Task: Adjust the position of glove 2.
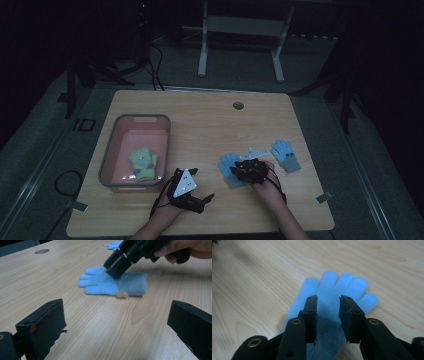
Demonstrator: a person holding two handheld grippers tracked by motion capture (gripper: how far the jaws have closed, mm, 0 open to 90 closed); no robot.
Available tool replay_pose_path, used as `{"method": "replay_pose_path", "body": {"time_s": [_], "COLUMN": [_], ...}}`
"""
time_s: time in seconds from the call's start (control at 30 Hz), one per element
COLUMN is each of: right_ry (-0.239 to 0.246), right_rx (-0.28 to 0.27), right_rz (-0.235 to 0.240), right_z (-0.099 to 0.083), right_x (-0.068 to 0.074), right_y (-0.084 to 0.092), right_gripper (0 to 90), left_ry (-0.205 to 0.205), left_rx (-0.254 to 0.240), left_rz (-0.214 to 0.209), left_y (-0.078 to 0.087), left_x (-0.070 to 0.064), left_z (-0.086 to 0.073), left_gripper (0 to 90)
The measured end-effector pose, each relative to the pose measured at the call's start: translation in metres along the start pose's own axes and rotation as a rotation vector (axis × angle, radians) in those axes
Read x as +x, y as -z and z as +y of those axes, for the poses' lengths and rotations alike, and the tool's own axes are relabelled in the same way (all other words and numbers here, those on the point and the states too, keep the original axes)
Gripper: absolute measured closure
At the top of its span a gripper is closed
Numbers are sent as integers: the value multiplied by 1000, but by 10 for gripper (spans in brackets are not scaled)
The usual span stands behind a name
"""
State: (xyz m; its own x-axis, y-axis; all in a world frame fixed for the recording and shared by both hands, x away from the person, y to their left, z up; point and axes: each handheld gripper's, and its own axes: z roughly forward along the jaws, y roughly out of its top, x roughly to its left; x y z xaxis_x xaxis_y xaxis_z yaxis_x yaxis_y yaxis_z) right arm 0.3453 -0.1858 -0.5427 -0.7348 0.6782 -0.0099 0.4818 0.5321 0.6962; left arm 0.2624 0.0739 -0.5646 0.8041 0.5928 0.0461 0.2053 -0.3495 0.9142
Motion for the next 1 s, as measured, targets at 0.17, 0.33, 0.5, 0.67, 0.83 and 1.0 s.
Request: {"method": "replay_pose_path", "body": {"time_s": [0.17,0.33,0.5,0.67,0.83,1.0], "right_ry": [-5,-74,-149,-227,-230,-251], "right_rx": [11,-18,-66,-75,-29,-30], "right_rz": [1,-53,-120,-129,-133,-116], "right_z": [-5,-2,12,17,9,8], "right_x": [3,8,9,4,-4,-9], "right_y": [-7,-5,2,-5,-18,-18], "right_gripper": [790,879,881,879,824,720], "left_ry": [0,2,1,-4,1,0], "left_rx": [0,0,4,4,3,4], "left_rz": [-2,-6,-5,-6,-8,-8], "left_y": [0,0,0,0,0,0], "left_x": [0,0,0,0,0,0], "left_z": [0,0,0,0,0,0], "left_gripper": [17,17,17,17,17,23]}}
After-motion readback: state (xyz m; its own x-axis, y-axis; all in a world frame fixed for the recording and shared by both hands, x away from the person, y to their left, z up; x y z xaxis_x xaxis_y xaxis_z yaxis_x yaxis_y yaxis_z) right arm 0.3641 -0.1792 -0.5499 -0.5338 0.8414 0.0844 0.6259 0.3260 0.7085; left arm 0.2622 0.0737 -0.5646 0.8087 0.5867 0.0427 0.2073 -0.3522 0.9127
